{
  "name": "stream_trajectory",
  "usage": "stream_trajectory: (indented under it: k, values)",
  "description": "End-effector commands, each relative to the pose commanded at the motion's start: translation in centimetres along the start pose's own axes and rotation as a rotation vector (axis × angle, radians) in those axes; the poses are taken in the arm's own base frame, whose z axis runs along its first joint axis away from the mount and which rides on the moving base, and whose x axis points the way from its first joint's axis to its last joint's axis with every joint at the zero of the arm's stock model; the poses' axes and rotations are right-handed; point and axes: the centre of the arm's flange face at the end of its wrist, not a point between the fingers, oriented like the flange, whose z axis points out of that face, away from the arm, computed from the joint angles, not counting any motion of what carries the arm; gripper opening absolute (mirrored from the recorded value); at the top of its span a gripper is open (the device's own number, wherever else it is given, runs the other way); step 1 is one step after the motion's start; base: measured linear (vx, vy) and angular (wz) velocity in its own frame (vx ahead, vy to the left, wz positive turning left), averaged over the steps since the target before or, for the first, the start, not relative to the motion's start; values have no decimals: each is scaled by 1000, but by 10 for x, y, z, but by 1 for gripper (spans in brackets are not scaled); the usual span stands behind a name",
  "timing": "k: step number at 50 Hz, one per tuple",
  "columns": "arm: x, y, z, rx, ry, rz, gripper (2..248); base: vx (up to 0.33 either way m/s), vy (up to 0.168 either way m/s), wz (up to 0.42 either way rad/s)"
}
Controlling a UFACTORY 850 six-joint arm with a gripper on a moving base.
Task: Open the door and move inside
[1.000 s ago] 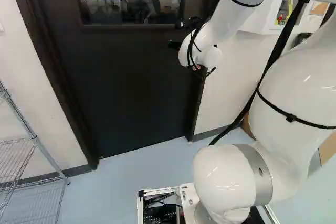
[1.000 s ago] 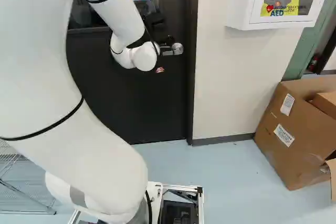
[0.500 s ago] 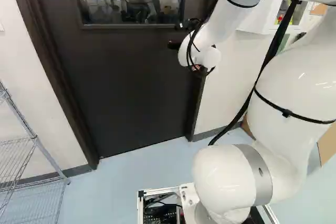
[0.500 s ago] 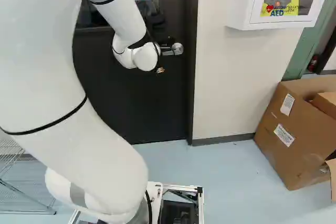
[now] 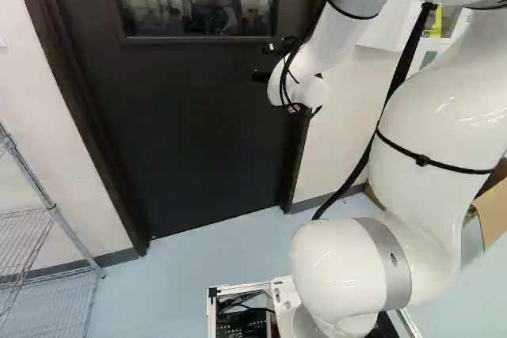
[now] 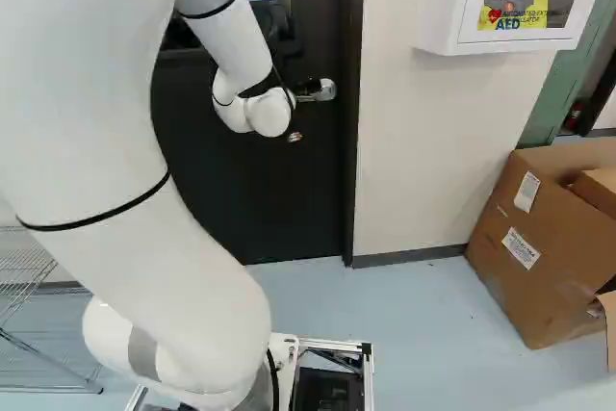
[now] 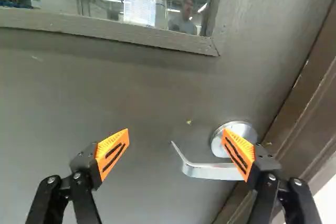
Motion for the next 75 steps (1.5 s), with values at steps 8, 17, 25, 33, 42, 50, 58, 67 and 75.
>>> stream_trajectory:
  k: [8, 17, 25, 33, 42, 50, 58, 67, 75]
  values:
    - [-8, -3, 5, 8, -16, 3, 247, 0, 0, 0]
    - [-17, -7, 9, 17, -34, 5, 247, 0, 0, 0]
    - [-25, -9, 13, 23, -50, 8, 247, 0, 0, 0]
    - [-34, -11, 16, 28, -67, 11, 247, 0, 0, 0]
    - [-43, -12, 18, 29, -86, 14, 247, 0, 0, 0]
    - [-52, -9, 19, 24, -104, 18, 247, 0, 0, 0]
    - [-62, -5, 19, 17, -122, 22, 247, 0, 0, 0]
    - [-72, 1, 20, 5, -143, 28, 247, 0, 0, 0]
    - [-81, 3, 20, 2, -160, 32, 247, 0, 0, 0]
